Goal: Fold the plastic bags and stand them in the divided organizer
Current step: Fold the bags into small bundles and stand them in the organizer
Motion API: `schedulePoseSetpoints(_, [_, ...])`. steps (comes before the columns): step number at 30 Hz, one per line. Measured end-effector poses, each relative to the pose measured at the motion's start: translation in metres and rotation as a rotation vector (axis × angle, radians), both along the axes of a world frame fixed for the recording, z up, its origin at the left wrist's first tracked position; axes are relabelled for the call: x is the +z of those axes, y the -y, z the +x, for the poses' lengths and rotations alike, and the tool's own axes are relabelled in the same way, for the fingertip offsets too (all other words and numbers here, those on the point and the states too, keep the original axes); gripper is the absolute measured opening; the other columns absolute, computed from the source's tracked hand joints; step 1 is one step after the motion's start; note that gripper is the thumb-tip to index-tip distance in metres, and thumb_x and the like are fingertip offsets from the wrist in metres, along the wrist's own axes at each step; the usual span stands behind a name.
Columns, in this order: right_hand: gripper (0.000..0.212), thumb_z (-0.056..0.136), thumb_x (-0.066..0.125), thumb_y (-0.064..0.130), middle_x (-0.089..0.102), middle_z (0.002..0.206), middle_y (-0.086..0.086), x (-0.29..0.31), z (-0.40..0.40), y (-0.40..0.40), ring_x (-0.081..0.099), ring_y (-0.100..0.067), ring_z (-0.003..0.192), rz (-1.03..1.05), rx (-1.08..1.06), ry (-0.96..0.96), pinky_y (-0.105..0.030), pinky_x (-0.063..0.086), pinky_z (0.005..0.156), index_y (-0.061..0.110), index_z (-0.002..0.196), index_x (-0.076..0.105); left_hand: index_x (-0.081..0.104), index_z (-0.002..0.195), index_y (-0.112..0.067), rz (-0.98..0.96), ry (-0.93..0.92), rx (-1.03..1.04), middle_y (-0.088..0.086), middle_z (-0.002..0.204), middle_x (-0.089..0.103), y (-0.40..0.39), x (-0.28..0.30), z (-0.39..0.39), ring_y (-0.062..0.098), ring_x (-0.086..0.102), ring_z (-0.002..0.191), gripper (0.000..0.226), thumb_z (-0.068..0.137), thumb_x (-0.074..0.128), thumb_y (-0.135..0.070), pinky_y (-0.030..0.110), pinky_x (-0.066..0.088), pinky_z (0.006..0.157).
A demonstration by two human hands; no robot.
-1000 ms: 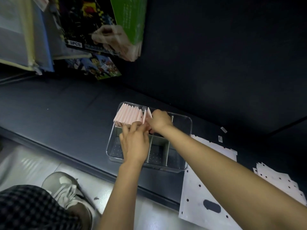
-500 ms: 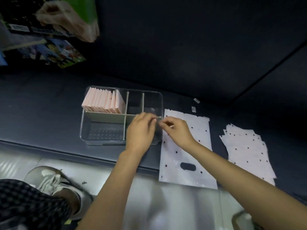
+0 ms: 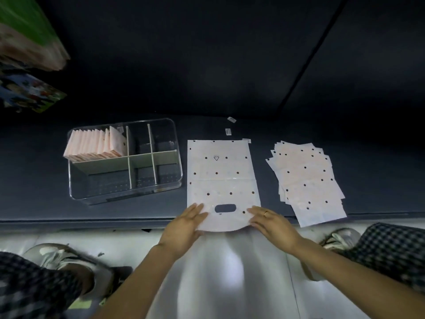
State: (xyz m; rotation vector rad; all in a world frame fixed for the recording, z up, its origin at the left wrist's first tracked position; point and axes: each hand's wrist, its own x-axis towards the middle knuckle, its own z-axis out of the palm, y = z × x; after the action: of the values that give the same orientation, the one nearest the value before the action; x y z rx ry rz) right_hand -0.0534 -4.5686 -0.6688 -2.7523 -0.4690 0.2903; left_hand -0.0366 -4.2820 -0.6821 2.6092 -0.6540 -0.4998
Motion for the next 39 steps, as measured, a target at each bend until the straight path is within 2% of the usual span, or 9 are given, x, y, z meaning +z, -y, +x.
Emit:
schedulePoseSetpoints(3, [0.024,0.095,0.055,0.025,0.064,0.124,0.002,0.009,0.013,0.003,0.055,-0.014,0.121,0.018,-0.01,-0.152,-0.021,0.038,0.102,0.012,0.108,0.07,0.057,0.128,-0.031,-0.097,-0.026,0.085,-0.015,0.148,0.036,-0.002,0.008,0.001,0.003,0.023,0.141,0.033,0.096,0.051,-0.033,0.015,0.023,0.107])
schedulePoseSetpoints(7, [0.017,0.093,0.055,0.019,0.072,0.095,0.007,0.036,0.027,0.011,0.063,-0.01,0.088,0.078,-0.026,-0.293,-0.023,0.046,0.081,0.015,0.098,0.071,0.071,0.104,-0.028,-0.168,-0.161,0.214,-0.015,0.112,0.068,0.005,0.029,0.006,0.006,0.059,0.105,0.02,0.094,0.055,-0.036,0.02,0.041,0.083])
schedulePoseSetpoints(12, [0.016,0.094,0.055,0.016,0.061,0.079,0.017,0.085,0.059,0.019,0.053,0.012,0.072,0.343,-0.087,-0.417,-0.005,0.038,0.07,0.022,0.081,0.061,0.054,0.063,-0.025,-0.411,-0.26,0.252,-0.007,0.061,0.051,0.013,0.069,0.024,0.007,0.045,0.059,0.031,0.095,0.055,-0.029,0.027,0.037,0.062])
schedulePoseSetpoints(16, [0.013,0.093,0.057,0.017,0.064,0.084,0.015,0.109,0.098,0.022,0.057,0.011,0.078,0.482,-0.167,-0.386,-0.003,0.04,0.074,0.02,0.082,0.065,0.061,0.093,-0.026,-0.542,-0.073,0.418,-0.012,0.078,0.06,0.021,0.094,0.045,0.01,0.05,0.071,0.008,0.095,0.055,-0.029,0.028,0.039,0.066])
schedulePoseSetpoints(19, [0.011,0.092,0.059,0.016,0.066,0.089,0.01,0.099,0.134,0.016,0.059,-0.003,0.09,0.458,-0.245,-0.296,-0.012,0.041,0.082,0.013,0.086,0.067,0.054,0.122,-0.02,-0.497,0.316,0.56,-0.009,0.121,0.057,0.027,0.095,0.048,0.01,0.051,0.107,0.029,0.094,0.056,-0.023,0.029,0.043,0.085])
schedulePoseSetpoints(22, [0.012,0.092,0.058,0.018,0.065,0.093,0.008,0.077,0.167,0.004,0.057,-0.008,0.097,0.359,-0.297,-0.239,-0.02,0.039,0.09,0.014,0.086,0.067,0.056,0.124,-0.014,-0.403,0.484,0.428,-0.001,0.13,0.055,0.036,0.083,0.046,0.014,0.046,0.123,0.032,0.092,0.059,-0.016,0.027,0.038,0.099])
schedulePoseSetpoints(28, [0.017,0.092,0.053,0.02,0.067,0.11,-0.001,0.03,0.206,-0.015,0.061,-0.021,0.103,0.193,-0.386,-0.251,-0.032,0.049,0.088,0.013,0.095,0.069,0.022,0.149,-0.015,-0.07,0.24,0.084,-0.002,0.157,0.008,0.053,0.022,0.029,0.019,0.004,0.146,0.058,0.098,0.043,-0.034,0.036,-0.009,0.116])
schedulePoseSetpoints(34, [0.019,0.093,0.049,0.019,0.064,0.116,-0.003,0.006,0.214,-0.017,0.059,-0.023,0.102,0.103,-0.42,-0.241,-0.03,0.049,0.081,0.014,0.102,0.066,-0.026,0.139,-0.019,0.185,0.116,0.011,-0.002,0.148,-0.032,0.046,-0.017,0.022,0.015,-0.035,0.133,0.071,0.098,0.021,-0.053,0.04,-0.025,0.109])
schedulePoseSetpoints(39, [0.037,0.097,0.044,0.024,0.044,0.137,-0.009,0.011,0.177,-0.032,0.038,-0.027,0.125,-0.165,-0.281,0.113,-0.034,0.029,0.104,0.015,0.133,0.047,-0.028,0.139,-0.02,0.232,0.131,-0.032,0.002,0.147,-0.035,0.045,-0.022,0.022,0.023,-0.031,0.138,0.075,0.086,0.001,-0.064,0.036,-0.026,0.111])
